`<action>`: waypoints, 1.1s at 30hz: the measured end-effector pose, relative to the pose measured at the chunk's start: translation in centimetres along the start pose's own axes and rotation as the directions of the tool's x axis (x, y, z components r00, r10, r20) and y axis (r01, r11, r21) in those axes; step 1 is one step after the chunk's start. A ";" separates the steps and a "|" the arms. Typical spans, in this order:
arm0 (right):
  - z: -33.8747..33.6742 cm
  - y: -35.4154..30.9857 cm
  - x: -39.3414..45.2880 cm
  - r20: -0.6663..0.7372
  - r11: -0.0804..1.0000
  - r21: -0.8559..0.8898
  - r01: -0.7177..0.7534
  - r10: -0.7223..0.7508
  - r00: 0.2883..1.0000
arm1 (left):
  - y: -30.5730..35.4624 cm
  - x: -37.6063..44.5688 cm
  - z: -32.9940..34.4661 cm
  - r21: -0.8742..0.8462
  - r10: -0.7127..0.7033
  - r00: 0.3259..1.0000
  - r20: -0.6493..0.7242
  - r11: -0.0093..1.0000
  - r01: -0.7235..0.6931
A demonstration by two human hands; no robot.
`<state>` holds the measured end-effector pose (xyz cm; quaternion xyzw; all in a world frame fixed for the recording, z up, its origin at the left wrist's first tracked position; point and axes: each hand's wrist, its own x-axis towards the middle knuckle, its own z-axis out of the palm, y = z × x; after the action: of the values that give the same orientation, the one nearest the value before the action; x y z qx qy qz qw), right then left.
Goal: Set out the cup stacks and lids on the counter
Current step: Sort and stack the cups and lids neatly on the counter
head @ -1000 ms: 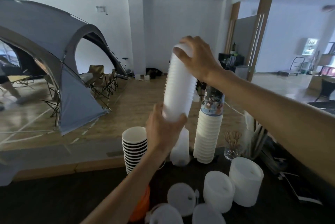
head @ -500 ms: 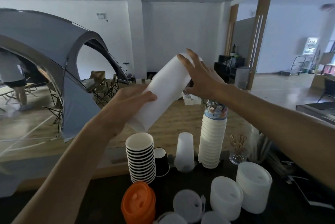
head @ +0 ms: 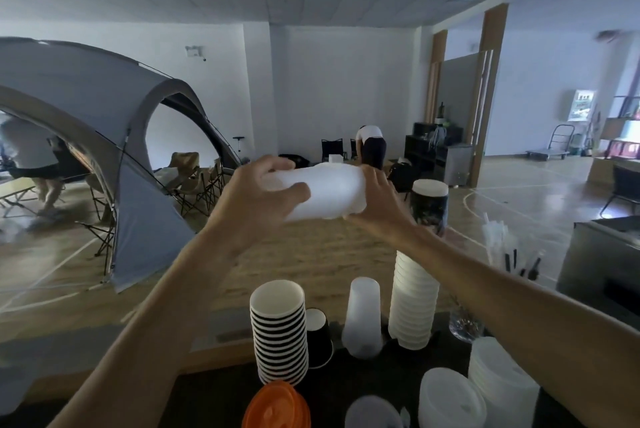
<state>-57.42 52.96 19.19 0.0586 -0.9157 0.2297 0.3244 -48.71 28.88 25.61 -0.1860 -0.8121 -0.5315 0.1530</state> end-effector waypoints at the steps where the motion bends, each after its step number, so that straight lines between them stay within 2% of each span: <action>1: 0.6 0.0 -0.4 0.016 0.999 0.033 -0.042 0.042 0.999 | 0.6 0.3 0.3 0.049 0.051 0.994 -0.099 0.998 -0.047; 2: 1.2 0.0 -1.0 0.035 0.994 0.060 -0.092 0.090 0.995 | 1.2 0.7 0.7 0.092 0.104 0.981 -0.165 0.992 -0.090; 4: 2.7 0.0 -2.6 0.050 0.976 0.119 -0.181 0.177 0.983 | 2.3 1.4 1.9 0.154 0.182 0.966 -0.183 0.976 -0.155; 7: 4.2 0.6 -4.9 0.062 0.939 0.176 -0.294 0.287 0.956 | 2.9 2.9 4.0 0.166 0.228 0.969 -0.096 0.963 -0.210; 12: 5.3 2.3 -7.5 0.186 0.847 0.192 -0.496 0.465 0.866 | 1.7 5.0 7.8 0.161 0.245 0.970 0.000 0.957 -0.242; 20: 7.5 5.0 -10.9 0.324 0.728 0.206 -0.654 0.580 0.747 | -2.3 6.4 12.7 0.155 0.209 0.970 0.125 0.961 -0.227; 26: 9.6 6.0 -13.5 0.349 0.662 0.127 -0.739 0.667 0.658 | -5.4 6.3 15.1 0.186 0.152 0.962 0.228 0.963 -0.196; 33: 11.1 6.2 -15.5 0.371 0.622 0.099 -0.776 0.701 0.609 | -7.2 5.1 16.3 0.209 0.107 0.951 0.291 0.963 -0.172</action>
<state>-53.19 52.70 -0.37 -0.2535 -0.8574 0.4454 0.0479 -57.41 41.93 15.72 -0.2965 -0.8666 -0.3896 0.0959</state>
